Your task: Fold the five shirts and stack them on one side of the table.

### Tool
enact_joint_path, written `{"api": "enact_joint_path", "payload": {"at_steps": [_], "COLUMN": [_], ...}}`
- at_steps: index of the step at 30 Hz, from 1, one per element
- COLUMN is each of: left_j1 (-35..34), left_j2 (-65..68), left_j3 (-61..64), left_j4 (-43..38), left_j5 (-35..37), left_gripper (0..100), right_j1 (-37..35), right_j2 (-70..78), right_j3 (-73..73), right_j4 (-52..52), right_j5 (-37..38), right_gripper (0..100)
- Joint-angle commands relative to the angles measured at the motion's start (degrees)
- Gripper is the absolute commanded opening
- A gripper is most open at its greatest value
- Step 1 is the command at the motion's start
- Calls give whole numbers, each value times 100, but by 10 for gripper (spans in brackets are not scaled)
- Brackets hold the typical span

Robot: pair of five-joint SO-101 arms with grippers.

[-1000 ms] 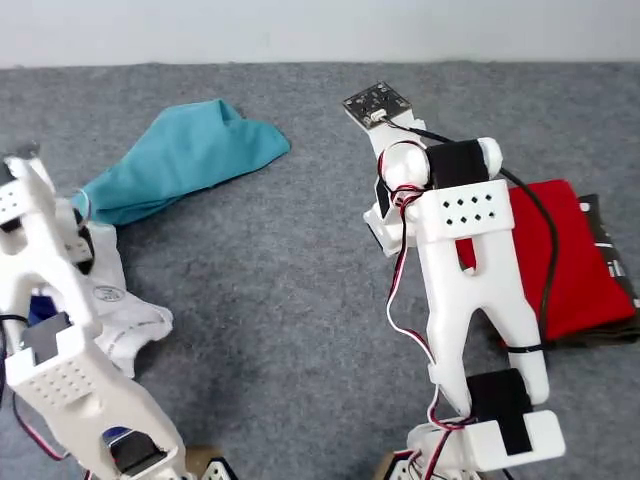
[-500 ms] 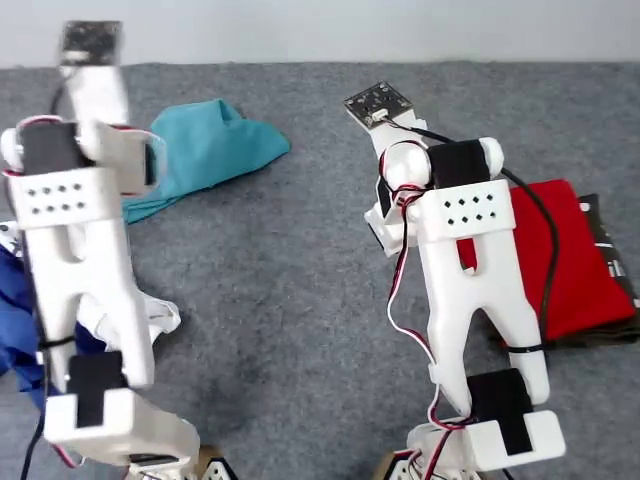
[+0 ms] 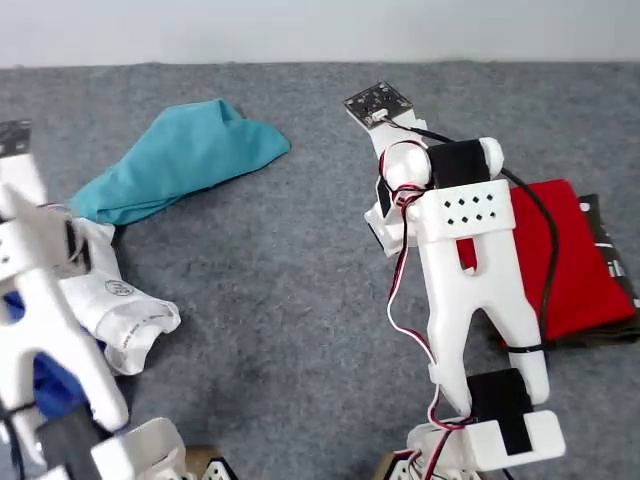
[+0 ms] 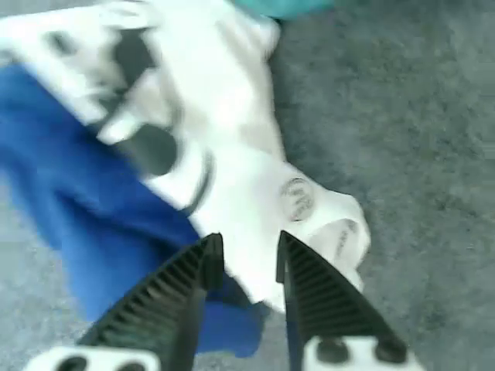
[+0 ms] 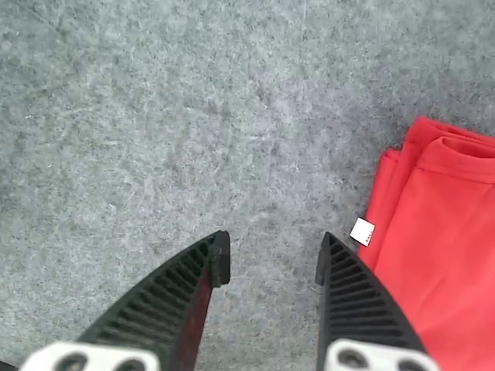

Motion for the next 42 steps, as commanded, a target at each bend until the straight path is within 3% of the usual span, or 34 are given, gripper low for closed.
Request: {"api": "enact_joint_path", "payload": {"at_steps": [1,14,21,30,35,42], "left_j1": [-264,-290,-237,35,404,809], "left_j2": [-387,1398,2295,2602,2637,2593], "left_j3": [4,48,40,40,48,48], "left_j4": [79,-484,-1134,-958,-967,-791], "left_j5": [-167,-281,220,316,334,325], "left_gripper": [123,123,122,116,12,13], "right_j1": [-22,-22,-22,-31,-31,-31], "right_j2": [-145,-189,-189,-163,-163,-180], "right_j3": [9,703,774,782,782,782], "right_j4": [-57,-470,-505,-505,-505,-505], "right_j5": [44,44,44,44,44,44], "right_gripper": [194,194,194,194,194,194]}}
